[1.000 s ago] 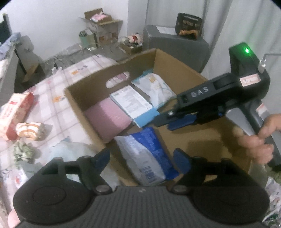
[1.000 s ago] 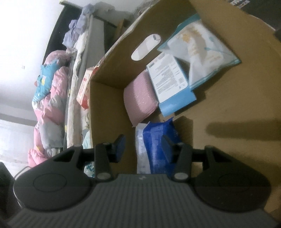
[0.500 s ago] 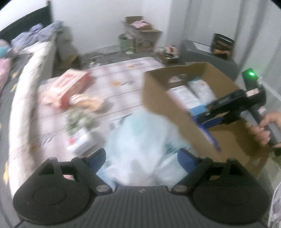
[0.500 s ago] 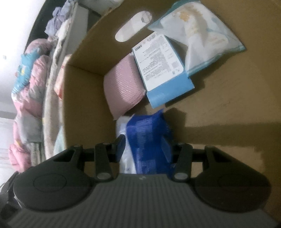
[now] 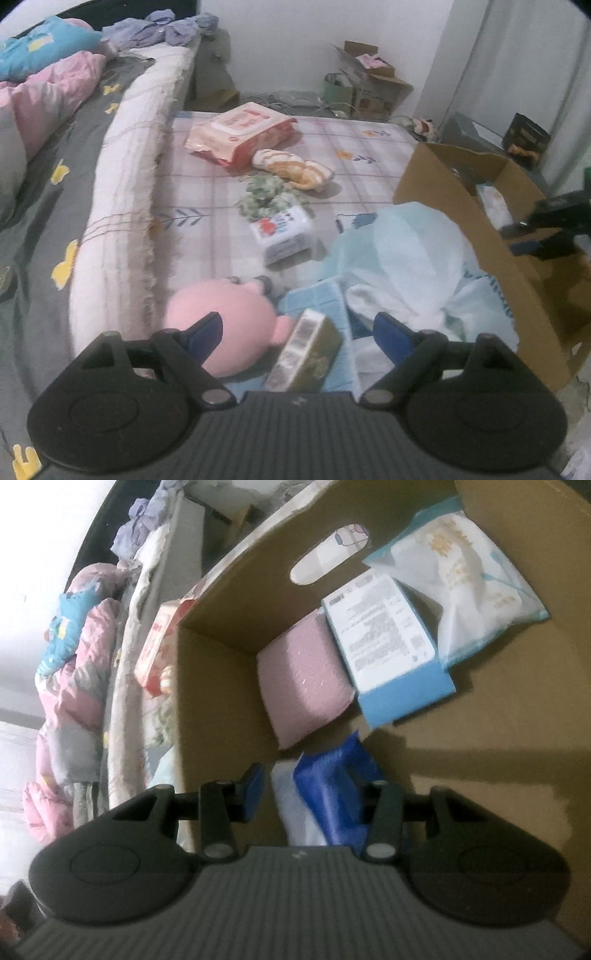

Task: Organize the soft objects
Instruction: 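Withdraw the right gripper from the box toward the bed, then lower the right gripper onto the pink plush toy and close it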

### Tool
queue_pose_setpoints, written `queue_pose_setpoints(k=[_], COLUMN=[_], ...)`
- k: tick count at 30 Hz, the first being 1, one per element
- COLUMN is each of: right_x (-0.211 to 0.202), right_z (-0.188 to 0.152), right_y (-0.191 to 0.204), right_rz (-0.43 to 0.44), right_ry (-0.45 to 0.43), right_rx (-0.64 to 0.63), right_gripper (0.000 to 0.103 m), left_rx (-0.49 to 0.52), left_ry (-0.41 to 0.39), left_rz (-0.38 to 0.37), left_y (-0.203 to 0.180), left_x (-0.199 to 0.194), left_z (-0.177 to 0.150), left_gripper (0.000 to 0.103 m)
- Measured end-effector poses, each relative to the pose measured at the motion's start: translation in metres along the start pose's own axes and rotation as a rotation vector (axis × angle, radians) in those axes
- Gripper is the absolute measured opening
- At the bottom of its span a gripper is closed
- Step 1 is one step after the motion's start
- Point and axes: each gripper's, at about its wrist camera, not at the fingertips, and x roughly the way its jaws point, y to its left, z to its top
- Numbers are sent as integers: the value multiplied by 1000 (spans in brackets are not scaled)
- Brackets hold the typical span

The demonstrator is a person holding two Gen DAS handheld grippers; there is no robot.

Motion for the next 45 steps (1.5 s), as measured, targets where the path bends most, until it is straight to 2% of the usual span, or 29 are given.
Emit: queue_pose_setpoints(k=[2, 6, 9, 12, 15, 20, 24, 27, 30, 32, 39, 42, 45], right_x=[-8, -8, 4, 18, 30, 28, 27, 25, 19, 8, -40, -43, -28], right_z=[-11, -35, -49, -55, -56, -49, -46, -48, -52, -56, -66, -67, -71], right_y=[-2, -9, -16, -20, -21, -19, -16, -13, -10, -6, 39, 86, 132], right_rz=[8, -13, -48, -58, -54, -26, -35, -49, -90, -106, -113, -52, 26], right_ry=[34, 117, 182, 211, 217, 166, 147, 148, 158, 159, 78, 54, 87], right_rx=[15, 65, 106, 144, 178, 199, 202, 177, 147, 128, -5, -108, -201], right_gripper=[47, 57, 58, 58, 61, 61, 62, 66, 78, 78, 79, 79, 79], left_rx=[7, 19, 30, 32, 18, -2, -17, -15, 4, 24, 53, 70, 75], left_ry=[-18, -50, -63, -72, -79, -58, -46, -44, -54, -71, -113, -113, -107], left_rz=[8, 21, 37, 49, 55, 55, 45, 28, 26, 39, 51, 57, 56], left_y=[4, 9, 14, 20, 26, 36, 39, 37, 35, 33, 37, 41, 45], left_x=[-5, -12, -17, -21, -24, -21, -16, -15, -14, -15, -20, -19, -17], left_z=[-4, -14, -21, -29, -39, -53, -59, -63, -63, -63, -60, -58, -54], left_gripper=[90, 92, 92, 93, 94, 94, 94, 94, 94, 94, 93, 91, 88])
